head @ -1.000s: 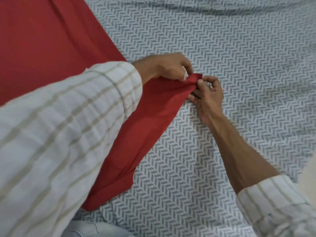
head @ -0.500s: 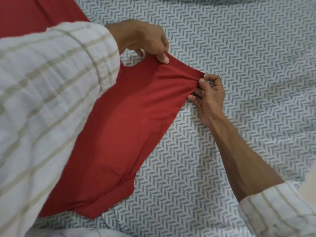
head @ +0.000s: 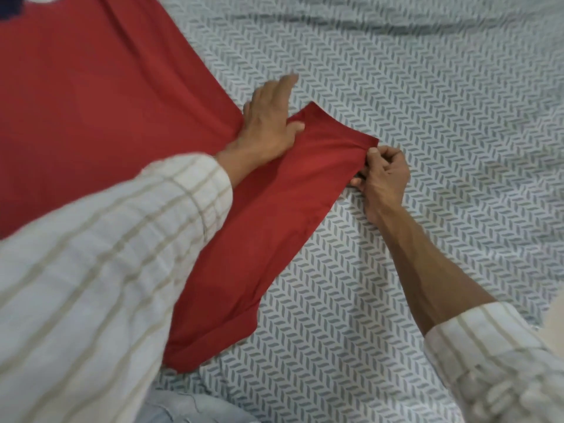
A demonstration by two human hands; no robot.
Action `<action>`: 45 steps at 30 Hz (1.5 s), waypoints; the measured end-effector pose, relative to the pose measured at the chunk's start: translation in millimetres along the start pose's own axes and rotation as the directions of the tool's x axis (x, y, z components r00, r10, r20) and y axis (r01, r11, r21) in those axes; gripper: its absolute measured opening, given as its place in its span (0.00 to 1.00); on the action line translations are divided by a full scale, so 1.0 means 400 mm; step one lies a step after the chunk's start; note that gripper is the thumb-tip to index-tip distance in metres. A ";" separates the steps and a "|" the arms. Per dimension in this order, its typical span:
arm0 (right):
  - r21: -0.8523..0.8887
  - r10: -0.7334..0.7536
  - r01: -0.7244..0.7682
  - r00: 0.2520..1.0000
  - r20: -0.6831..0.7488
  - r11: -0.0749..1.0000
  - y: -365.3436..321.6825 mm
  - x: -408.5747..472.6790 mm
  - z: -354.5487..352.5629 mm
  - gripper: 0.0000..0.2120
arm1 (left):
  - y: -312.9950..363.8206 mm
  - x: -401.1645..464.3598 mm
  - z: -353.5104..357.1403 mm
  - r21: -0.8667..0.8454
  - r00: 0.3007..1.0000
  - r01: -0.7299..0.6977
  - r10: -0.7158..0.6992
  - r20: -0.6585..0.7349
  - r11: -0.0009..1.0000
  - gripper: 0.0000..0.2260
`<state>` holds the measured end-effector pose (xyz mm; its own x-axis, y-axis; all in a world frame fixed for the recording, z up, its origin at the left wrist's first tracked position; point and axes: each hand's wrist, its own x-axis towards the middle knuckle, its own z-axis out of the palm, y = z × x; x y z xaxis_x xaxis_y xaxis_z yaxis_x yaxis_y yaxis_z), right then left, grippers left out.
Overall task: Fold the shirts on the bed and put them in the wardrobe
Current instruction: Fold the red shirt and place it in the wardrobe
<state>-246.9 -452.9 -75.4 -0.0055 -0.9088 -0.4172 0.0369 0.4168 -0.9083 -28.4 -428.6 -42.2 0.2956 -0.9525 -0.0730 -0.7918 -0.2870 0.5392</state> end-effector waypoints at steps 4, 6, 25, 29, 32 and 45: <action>-0.046 -0.022 0.021 1.000 -0.014 0.999 -0.006 -0.017 0.012 0.06 | -0.044 -0.255 -0.055 0.130 1.000 -0.010 0.006 0.028 0.991 0.29; -0.076 -0.026 0.024 0.999 -0.031 0.997 -0.015 -0.018 0.015 0.06 | -0.072 -0.376 -0.068 0.144 0.993 0.029 -0.044 0.108 0.989 0.28; -0.325 -0.283 0.945 0.321 0.904 0.033 0.212 -0.759 0.479 0.07 | -0.495 -1.056 -0.299 -0.667 0.257 0.592 -0.891 -0.375 0.451 0.14; 0.002 -0.006 1.000 -0.002 1.000 -0.016 0.299 -0.951 0.585 0.11 | -0.565 -1.074 -0.341 -0.870 0.110 0.417 -0.965 -0.239 0.263 0.13; 0.001 0.165 0.997 0.011 0.986 -0.073 0.345 -1.008 0.623 0.16 | -0.607 -1.076 -0.356 -0.919 0.082 0.373 -0.991 -0.107 0.130 0.12; 0.102 -0.029 0.989 -0.099 0.995 0.108 0.404 -1.040 0.632 0.05 | -0.685 -1.100 -0.442 -0.999 -0.015 0.021 -0.999 0.030 -0.031 0.06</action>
<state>14.1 -12.8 -40.8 0.9934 0.0576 0.0989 0.1002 -0.8556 -0.5079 153.0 86.9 -9.5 0.7707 0.2980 -0.5632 0.5647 0.0900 0.8204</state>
